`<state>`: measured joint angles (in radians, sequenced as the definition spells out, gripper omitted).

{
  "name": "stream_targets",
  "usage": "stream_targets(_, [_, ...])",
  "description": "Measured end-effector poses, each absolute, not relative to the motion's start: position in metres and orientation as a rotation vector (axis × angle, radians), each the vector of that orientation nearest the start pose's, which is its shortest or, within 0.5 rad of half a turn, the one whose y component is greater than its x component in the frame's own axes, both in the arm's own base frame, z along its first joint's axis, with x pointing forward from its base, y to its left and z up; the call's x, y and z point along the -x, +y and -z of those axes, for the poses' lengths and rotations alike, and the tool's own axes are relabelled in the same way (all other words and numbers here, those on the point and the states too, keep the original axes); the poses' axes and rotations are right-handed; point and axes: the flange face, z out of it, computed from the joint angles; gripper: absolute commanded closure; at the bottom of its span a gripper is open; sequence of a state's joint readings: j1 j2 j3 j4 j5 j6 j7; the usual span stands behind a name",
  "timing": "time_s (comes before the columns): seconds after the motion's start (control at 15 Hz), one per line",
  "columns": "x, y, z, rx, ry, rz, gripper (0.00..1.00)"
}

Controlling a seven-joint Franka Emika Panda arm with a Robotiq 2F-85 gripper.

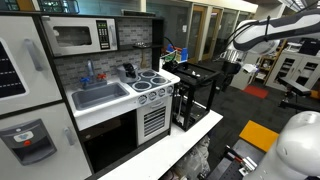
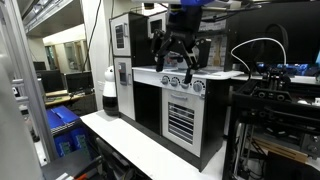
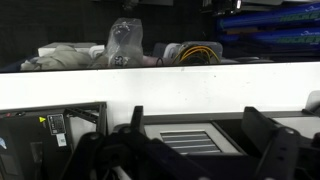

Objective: Open the oven door, remove the silver pot from the oven and put it on the stove, close the oven door

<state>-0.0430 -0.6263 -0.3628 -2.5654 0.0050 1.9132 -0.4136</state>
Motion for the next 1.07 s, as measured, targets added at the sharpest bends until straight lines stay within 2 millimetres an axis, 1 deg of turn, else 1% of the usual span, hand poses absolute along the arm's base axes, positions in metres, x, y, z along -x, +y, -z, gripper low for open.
stream_targets(0.2, [-0.335,-0.132,-0.452,2.859,-0.203,0.065,0.0])
stream_targets(0.47, [-0.345,-0.105,-0.446,2.773,-0.484,0.11,0.0])
stream_targets(0.67, [-0.351,-0.084,-0.434,2.743,-0.725,0.15,0.0])
stream_targets(0.8, [-0.357,-0.071,-0.425,2.743,-0.869,0.211,0.0])
stream_targets(1.07, [-0.362,-0.046,-0.402,2.782,-1.079,0.431,0.0])
